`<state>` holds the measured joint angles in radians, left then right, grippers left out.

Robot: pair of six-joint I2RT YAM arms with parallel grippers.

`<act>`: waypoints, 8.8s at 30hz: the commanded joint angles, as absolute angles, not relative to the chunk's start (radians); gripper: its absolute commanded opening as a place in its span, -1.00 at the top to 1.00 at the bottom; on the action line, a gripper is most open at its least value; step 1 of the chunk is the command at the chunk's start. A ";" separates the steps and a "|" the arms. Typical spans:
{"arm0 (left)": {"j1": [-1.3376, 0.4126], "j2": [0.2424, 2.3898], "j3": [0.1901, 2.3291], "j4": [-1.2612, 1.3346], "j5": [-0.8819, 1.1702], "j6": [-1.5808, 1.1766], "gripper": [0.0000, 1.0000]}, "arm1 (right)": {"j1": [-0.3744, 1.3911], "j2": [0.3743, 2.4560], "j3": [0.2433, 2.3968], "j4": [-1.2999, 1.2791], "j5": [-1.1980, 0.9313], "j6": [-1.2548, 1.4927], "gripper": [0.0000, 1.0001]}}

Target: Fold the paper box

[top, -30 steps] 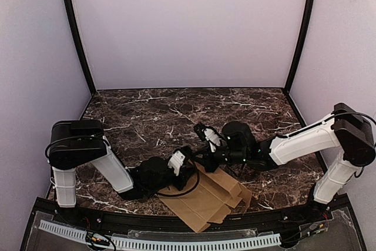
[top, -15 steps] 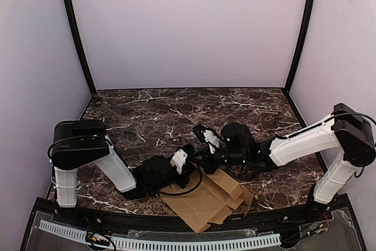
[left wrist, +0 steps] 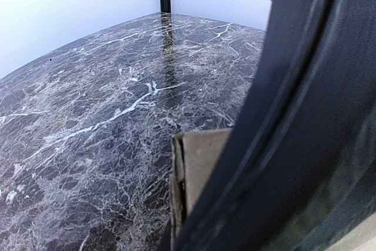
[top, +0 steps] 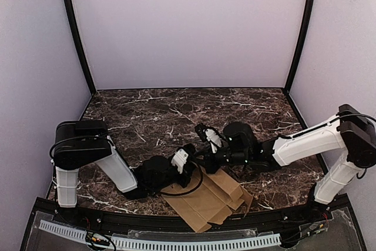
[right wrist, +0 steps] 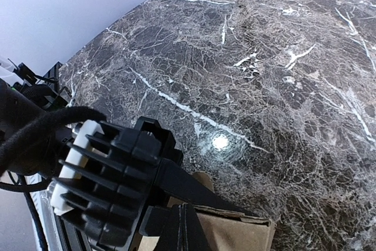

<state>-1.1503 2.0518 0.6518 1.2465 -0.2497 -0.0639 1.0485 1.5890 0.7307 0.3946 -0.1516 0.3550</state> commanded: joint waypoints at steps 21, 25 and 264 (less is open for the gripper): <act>-1.099 1.713 0.497 1.223 0.274 -0.094 0.99 | 0.996 1.057 0.595 0.073 -0.263 0.248 1.00; -1.068 1.655 0.500 1.197 0.383 -0.127 0.99 | 0.996 1.063 0.593 0.097 -0.320 0.240 1.00; -1.062 1.062 0.521 0.244 -0.403 -0.848 0.99 | 1.094 0.759 0.470 0.199 -0.152 0.201 0.80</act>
